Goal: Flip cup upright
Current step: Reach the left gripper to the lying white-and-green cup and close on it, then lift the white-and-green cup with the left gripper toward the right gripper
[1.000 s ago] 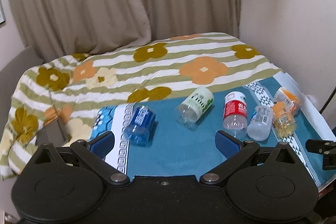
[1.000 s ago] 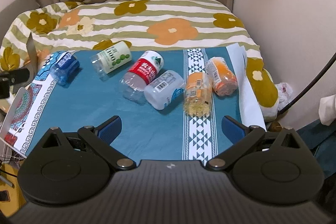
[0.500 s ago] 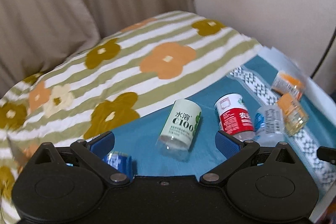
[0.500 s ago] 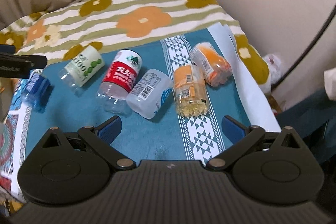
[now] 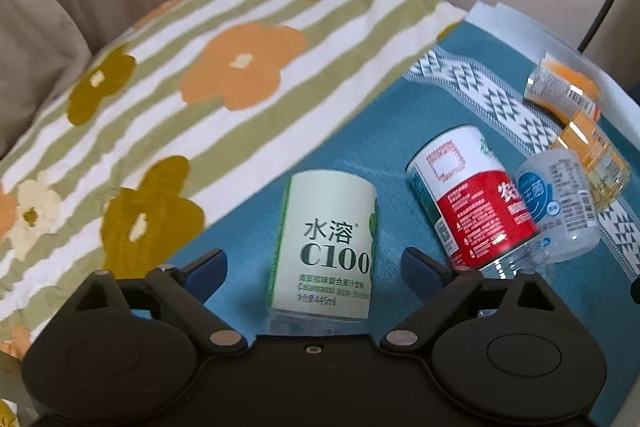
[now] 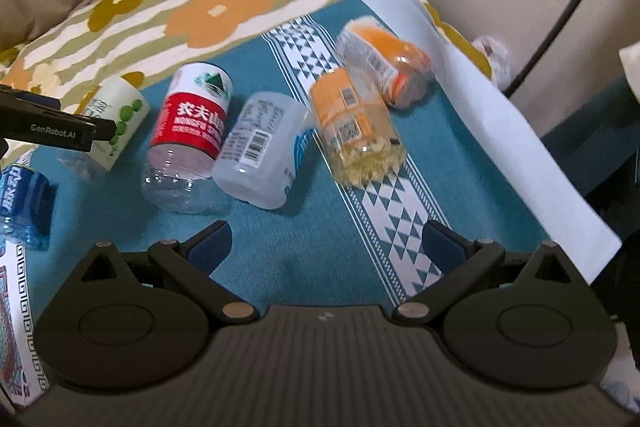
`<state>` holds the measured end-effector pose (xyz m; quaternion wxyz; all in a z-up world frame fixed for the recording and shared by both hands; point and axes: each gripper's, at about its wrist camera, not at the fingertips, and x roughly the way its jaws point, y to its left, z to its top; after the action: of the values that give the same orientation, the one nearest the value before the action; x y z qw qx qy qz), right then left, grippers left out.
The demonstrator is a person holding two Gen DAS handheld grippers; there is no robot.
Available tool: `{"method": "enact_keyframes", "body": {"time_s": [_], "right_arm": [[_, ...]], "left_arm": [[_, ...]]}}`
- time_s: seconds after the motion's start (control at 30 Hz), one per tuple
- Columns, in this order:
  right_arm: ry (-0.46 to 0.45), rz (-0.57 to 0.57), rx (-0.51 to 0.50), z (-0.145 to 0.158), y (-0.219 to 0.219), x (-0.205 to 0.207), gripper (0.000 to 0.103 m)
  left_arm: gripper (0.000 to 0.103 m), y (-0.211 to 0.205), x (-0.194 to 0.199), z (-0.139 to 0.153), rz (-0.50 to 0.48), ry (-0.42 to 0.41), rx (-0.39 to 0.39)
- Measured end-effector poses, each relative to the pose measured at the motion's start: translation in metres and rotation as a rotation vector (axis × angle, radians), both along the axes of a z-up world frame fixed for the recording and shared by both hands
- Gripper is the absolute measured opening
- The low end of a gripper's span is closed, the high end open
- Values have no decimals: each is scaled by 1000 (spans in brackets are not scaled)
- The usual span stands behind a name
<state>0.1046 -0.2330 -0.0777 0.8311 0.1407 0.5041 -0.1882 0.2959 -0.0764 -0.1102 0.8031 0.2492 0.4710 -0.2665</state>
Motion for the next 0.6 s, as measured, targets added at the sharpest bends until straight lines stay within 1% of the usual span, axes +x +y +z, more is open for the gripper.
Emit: {"method": "enact_keyframes", "body": {"time_s": [0.07,0.2,0.27,0.43,0.6], "right_arm": [[6,-18,3,-4,1,0,103],[25,-49,13,-11,0,1,103],[30,-57,18,-13,-1,2,103],[30,-63,16,-14,-2,4,103],[25,-44,16,-12,-2,7,103]], "left_arm": [[89,-1,3,-7,-10,17,2],[76,-3,7,-19,-25,58,3],[68,-4,7,-22,-31,63,14],[67,1,9,-21,-27,74,-10],[67,3,9,-19,-6,75,-11]]}}
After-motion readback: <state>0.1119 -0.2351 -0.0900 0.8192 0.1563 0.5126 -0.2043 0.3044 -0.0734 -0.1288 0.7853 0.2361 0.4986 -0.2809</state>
